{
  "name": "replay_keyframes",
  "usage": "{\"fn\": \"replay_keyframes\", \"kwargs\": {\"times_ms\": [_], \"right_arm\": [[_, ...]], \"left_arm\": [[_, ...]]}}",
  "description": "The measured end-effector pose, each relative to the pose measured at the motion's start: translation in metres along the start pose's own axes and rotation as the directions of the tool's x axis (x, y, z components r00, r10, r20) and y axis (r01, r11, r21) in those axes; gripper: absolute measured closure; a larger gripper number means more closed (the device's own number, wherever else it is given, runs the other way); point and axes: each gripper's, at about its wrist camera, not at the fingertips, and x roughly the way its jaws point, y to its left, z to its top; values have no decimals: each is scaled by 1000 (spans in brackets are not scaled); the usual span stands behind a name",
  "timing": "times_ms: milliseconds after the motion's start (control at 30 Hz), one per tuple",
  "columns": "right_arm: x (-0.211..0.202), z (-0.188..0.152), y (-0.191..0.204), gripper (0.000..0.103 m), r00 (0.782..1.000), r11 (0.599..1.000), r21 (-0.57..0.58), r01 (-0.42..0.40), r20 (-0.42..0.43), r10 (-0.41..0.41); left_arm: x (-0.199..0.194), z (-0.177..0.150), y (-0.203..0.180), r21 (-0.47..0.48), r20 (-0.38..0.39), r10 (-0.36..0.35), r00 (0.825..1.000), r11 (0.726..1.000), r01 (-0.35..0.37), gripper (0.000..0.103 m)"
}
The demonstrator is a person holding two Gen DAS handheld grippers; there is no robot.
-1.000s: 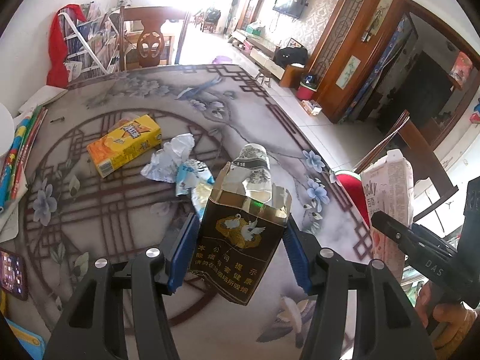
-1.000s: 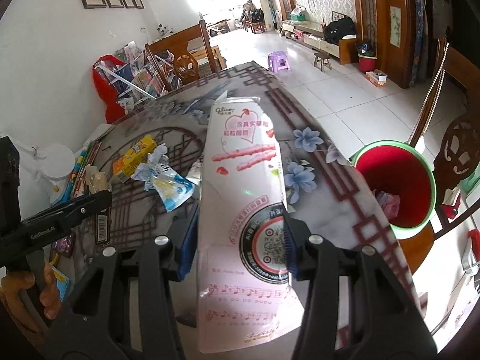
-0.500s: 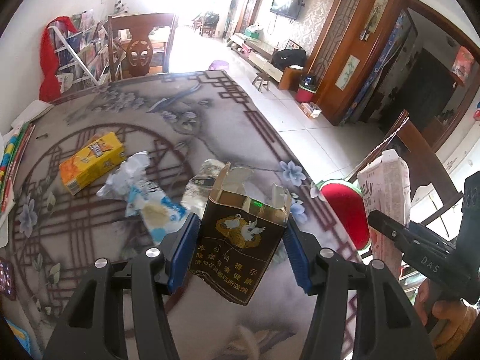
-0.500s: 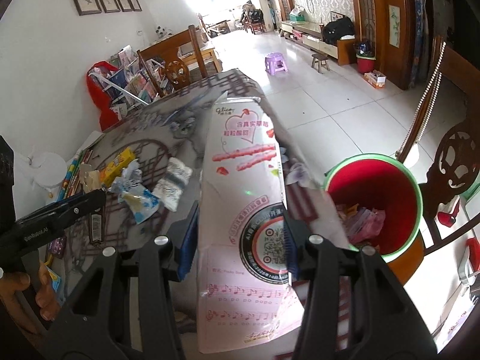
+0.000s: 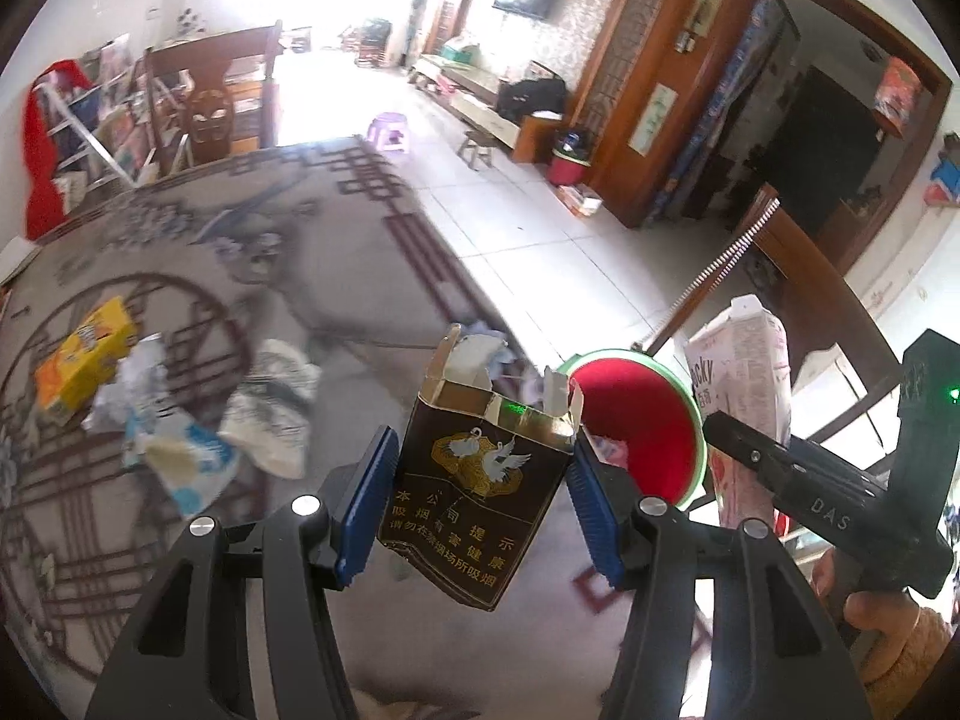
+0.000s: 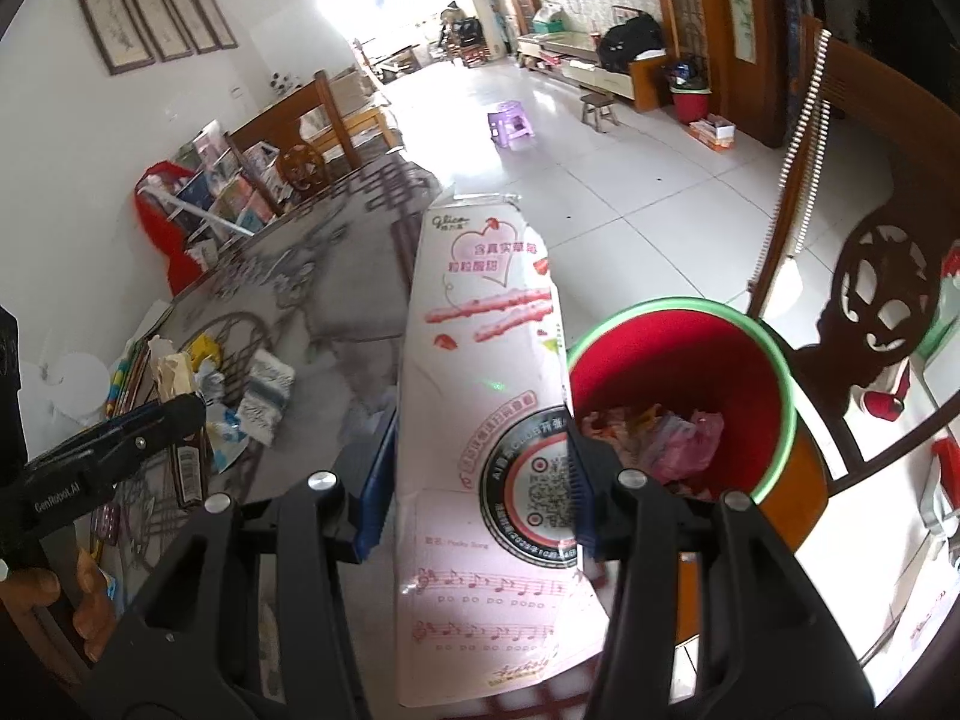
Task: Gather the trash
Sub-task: 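Carry the cigarette box and pink-white carton to the red bucket and release both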
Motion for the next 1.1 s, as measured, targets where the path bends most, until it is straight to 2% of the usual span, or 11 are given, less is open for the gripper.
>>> {"fn": "replay_keyframes", "kwargs": {"times_ms": [400, 800, 833, 900, 933, 1000, 1100], "right_arm": [[-5, 8, -62, 56, 999, 995, 84, 48, 8, -49], [31, 26, -124, 54, 998, 988, 143, 60, -25, -57], [34, 28, -128, 52, 998, 986, 152, 62, -30, -58], [39, 30, -136, 40, 997, 982, 171, 75, -37, -70], [37, 30, -139, 29, 996, 979, 182, 89, -31, -85], [29, 28, -146, 27, 995, 973, 213, 94, 3, -97], [21, 23, -157, 27, 992, 965, 236, 119, 7, -124]], "left_arm": [[36, 11, -52, 62, -56, -37, 998, 997, 40, 49], [81, 19, -96, 130, -132, -99, 986, 985, 116, 49], [84, 19, -99, 135, -138, -105, 985, 983, 124, 49], [94, 20, -108, 143, -155, -124, 980, 979, 146, 49], [98, 21, -111, 145, -165, -134, 977, 977, 158, 49], [106, 21, -119, 156, -183, -151, 971, 971, 180, 49], [121, 22, -133, 177, -212, -171, 962, 962, 210, 49]]}}
